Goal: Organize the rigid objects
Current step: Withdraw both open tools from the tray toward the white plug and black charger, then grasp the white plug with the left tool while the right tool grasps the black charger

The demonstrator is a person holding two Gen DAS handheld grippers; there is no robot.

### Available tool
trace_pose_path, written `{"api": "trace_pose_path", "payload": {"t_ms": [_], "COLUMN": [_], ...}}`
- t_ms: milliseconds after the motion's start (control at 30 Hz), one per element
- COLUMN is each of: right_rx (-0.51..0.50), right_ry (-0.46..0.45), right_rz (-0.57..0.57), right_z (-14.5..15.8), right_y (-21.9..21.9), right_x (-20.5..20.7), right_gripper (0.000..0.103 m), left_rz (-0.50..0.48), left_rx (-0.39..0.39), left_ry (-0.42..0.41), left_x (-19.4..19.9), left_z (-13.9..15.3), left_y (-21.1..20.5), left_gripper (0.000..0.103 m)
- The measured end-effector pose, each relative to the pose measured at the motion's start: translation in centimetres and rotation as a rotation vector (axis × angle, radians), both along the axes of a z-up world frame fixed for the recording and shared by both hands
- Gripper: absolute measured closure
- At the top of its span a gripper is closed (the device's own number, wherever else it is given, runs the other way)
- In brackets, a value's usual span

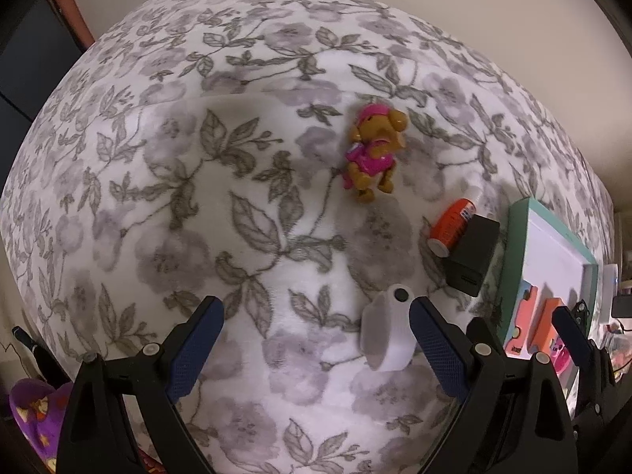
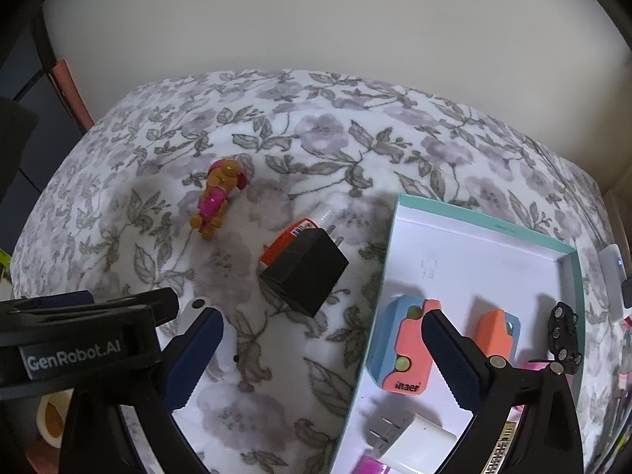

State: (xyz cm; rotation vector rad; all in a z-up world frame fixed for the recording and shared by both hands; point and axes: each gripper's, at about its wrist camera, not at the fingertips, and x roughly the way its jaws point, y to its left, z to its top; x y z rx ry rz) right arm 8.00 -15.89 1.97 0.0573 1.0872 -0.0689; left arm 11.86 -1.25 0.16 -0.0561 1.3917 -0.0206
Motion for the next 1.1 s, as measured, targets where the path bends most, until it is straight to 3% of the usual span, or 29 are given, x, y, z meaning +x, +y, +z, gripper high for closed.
{"api": "trace_pose_path", "payload": {"t_ms": [200, 267, 300, 433, 867, 967, 1100], "right_rx": [-0.018, -0.015, -0.018, -0.020, 0.034, 0.043, 0.041], "right_ry": [0.020, 0.029, 0.033, 0.045, 0.040, 0.027, 0.021], "right_rz": [-0.041, -0.055, -0.058, -0.070, -0.187, -0.182, -0.168], "right_z": [-0.4, -0.5, -0.6, -1.0, -1.0, -0.7, -0.6], "right_y": [-1.3, -1.8, -1.9, -2.4, -5.8, -5.7, -5.2], "right_x": [-0.1, -0.1, -0.1, -0.1, -0.6, -0.6, -0.5], "right_gripper": [0.002, 0.003, 0.004, 0.004, 0.008, 0.008, 0.008], "left_rz": [-0.026, -0.028, -0.027, -0.029, -0.048, -0.061, -0.077], "left_rx": [-0.011, -0.031, -0.045, -0.081, -0.066, -0.068, -0.060], "left_ry": [0.006, 0.016, 0.023, 0.043, 0.040, 0.032, 0.025], "left_x": [0.0, 0.0, 0.1, 0.0, 0.0, 0.0, 0.1], "left_z": [-0.1, -0.3, -0.4, -0.8, -0.9, -0.8, -0.9], "left_y": [-0.8, -0.9, -1.0, -1.1, -2.1, -2.4, -3.1], "left_gripper": [0.015, 0.030, 0.032, 0.033, 0.034, 0.043, 0.044]}}
